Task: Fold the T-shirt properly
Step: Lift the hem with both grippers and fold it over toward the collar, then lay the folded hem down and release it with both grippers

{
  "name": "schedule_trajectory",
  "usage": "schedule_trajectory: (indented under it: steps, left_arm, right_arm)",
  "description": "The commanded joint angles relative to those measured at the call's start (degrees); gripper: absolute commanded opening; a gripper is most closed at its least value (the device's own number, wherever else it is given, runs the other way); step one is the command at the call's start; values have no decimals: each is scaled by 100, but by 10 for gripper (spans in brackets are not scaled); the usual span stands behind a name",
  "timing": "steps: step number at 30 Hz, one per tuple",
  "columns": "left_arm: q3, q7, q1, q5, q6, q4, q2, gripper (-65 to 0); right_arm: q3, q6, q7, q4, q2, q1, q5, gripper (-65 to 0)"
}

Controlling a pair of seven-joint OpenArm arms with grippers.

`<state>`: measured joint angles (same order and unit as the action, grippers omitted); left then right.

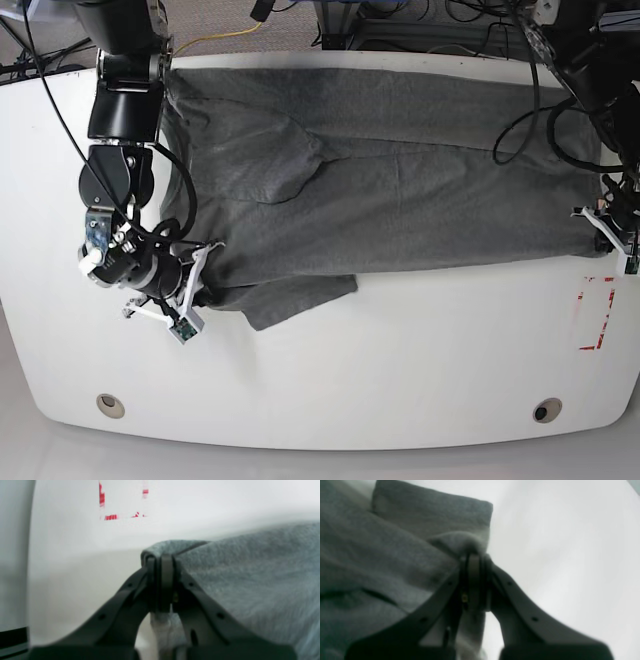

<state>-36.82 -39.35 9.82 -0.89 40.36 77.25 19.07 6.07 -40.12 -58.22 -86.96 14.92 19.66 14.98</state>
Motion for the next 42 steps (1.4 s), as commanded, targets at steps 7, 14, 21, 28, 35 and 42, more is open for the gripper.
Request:
schedule_trajectory:
  steps: [7,14,21,28,35,42]
  left_arm:
    - [-41,116,-670,31,-36,1070,-30,-650]
    - [-156,116,-1189,154,-36,1422,-30,-650]
    - [-446,-359,-1875,840,-36,2064,5,-650]
    - [-446,-597,-2244,884,-36,2319,5,-650]
    - [-454,-605,-2640,884,-36,2327,-13,-650]
    - [-454,-605,-3026,867,-36,2327,-13,-650]
  right_arm:
    - [532,12,-556,-1480,77,-617,9,-650]
    - [857,12,-706,-2087,60,-1337,18,-650]
    - [928,12,-829,-2720,42,-2155,220,-650]
    - [1552,12,-1075,-2816,42,-2902,985,-650]
    - [2070,12,-1110,-2825,42,-3720,1794,-650]
    - [2123,12,-1101,-2808,16,-4212,1979,-620]
